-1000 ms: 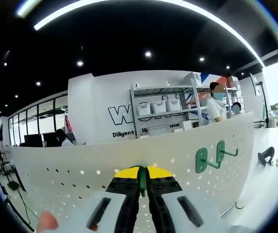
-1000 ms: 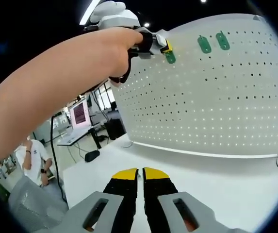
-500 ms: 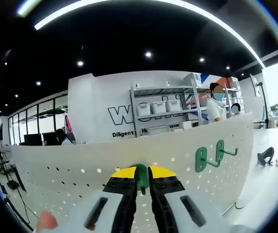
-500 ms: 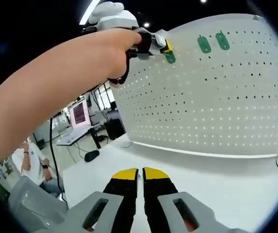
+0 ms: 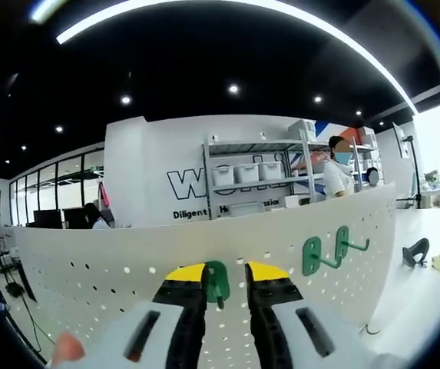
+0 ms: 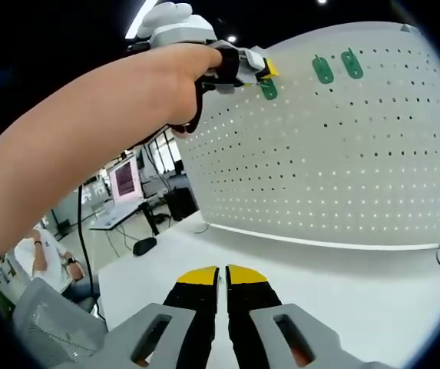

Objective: Insert the hook assembly into the mounting plate slot until the hook locks in place.

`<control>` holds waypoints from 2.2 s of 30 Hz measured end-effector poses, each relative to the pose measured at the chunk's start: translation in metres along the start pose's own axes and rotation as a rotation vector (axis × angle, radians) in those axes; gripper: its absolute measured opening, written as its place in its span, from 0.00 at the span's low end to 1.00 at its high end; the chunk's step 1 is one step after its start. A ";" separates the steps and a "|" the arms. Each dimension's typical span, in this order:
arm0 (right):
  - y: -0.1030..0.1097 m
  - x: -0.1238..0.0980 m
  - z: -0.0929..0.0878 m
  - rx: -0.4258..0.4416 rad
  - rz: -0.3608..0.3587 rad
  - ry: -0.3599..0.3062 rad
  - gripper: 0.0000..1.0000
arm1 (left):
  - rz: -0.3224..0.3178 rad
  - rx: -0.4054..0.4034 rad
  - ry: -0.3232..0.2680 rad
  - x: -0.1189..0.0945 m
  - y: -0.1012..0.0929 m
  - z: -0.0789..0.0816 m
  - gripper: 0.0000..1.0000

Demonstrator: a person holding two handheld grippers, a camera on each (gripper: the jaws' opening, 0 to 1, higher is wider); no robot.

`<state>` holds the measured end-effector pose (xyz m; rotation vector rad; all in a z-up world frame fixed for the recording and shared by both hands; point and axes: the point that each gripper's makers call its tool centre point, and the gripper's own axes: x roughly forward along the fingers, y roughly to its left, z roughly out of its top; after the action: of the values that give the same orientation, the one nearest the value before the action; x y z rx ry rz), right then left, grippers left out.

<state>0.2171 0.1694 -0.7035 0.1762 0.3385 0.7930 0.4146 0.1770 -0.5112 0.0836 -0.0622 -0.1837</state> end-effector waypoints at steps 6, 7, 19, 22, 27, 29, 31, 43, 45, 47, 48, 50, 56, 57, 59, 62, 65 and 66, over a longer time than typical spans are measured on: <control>0.001 0.000 0.000 0.000 0.000 0.001 0.02 | -0.015 -0.006 -0.001 -0.002 -0.001 0.000 0.28; 0.001 0.000 0.000 0.000 0.000 0.000 0.02 | -0.018 -0.007 0.000 -0.002 -0.001 0.000 0.29; 0.002 0.000 0.001 -0.003 0.000 -0.004 0.02 | -0.073 -0.012 0.009 -0.004 -0.010 -0.004 0.45; 0.003 0.000 0.001 -0.003 -0.001 -0.003 0.02 | -0.080 -0.029 0.016 -0.005 -0.011 -0.006 0.51; 0.003 0.000 0.002 -0.003 -0.001 -0.006 0.02 | -0.095 -0.047 0.030 -0.005 -0.013 -0.011 0.61; 0.003 0.000 0.002 -0.004 -0.002 -0.006 0.02 | -0.095 -0.052 0.029 -0.006 -0.012 -0.012 0.65; 0.002 0.000 0.002 -0.003 -0.002 -0.006 0.02 | -0.100 -0.048 0.026 -0.006 -0.013 -0.012 0.65; 0.001 0.000 0.003 -0.004 -0.003 -0.012 0.02 | -0.114 -0.069 0.037 -0.008 -0.012 -0.020 0.78; 0.001 0.000 0.004 -0.005 -0.002 -0.015 0.03 | -0.115 -0.072 0.041 -0.009 -0.012 -0.023 0.80; 0.001 0.000 0.004 -0.005 -0.003 -0.016 0.03 | -0.115 -0.072 0.045 -0.010 -0.012 -0.026 0.81; 0.001 0.000 0.004 -0.006 -0.002 -0.017 0.03 | -0.115 -0.073 0.049 -0.010 -0.011 -0.027 0.82; 0.001 0.000 0.004 -0.007 -0.003 -0.017 0.03 | -0.116 -0.073 0.055 -0.011 -0.010 -0.030 0.82; 0.000 -0.001 0.005 -0.012 -0.007 -0.022 0.04 | -0.112 -0.076 0.057 -0.014 -0.007 -0.034 0.81; 0.000 -0.001 0.005 -0.012 -0.007 -0.022 0.04 | -0.112 -0.073 0.056 -0.015 -0.007 -0.034 0.81; 0.001 -0.002 0.006 -0.009 -0.004 -0.028 0.08 | -0.113 -0.073 0.055 -0.016 -0.006 -0.035 0.81; 0.001 -0.002 0.010 -0.020 -0.007 -0.042 0.16 | -0.112 -0.074 0.058 -0.017 -0.005 -0.037 0.81; 0.002 -0.003 0.011 -0.031 -0.009 -0.045 0.18 | -0.114 -0.075 0.060 -0.018 -0.005 -0.038 0.81; 0.002 -0.003 0.011 -0.034 -0.010 -0.046 0.20 | -0.115 -0.075 0.060 -0.019 -0.005 -0.039 0.81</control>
<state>0.2180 0.1685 -0.6918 0.1606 0.2817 0.7832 0.3979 0.1782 -0.5510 0.0176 0.0096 -0.2978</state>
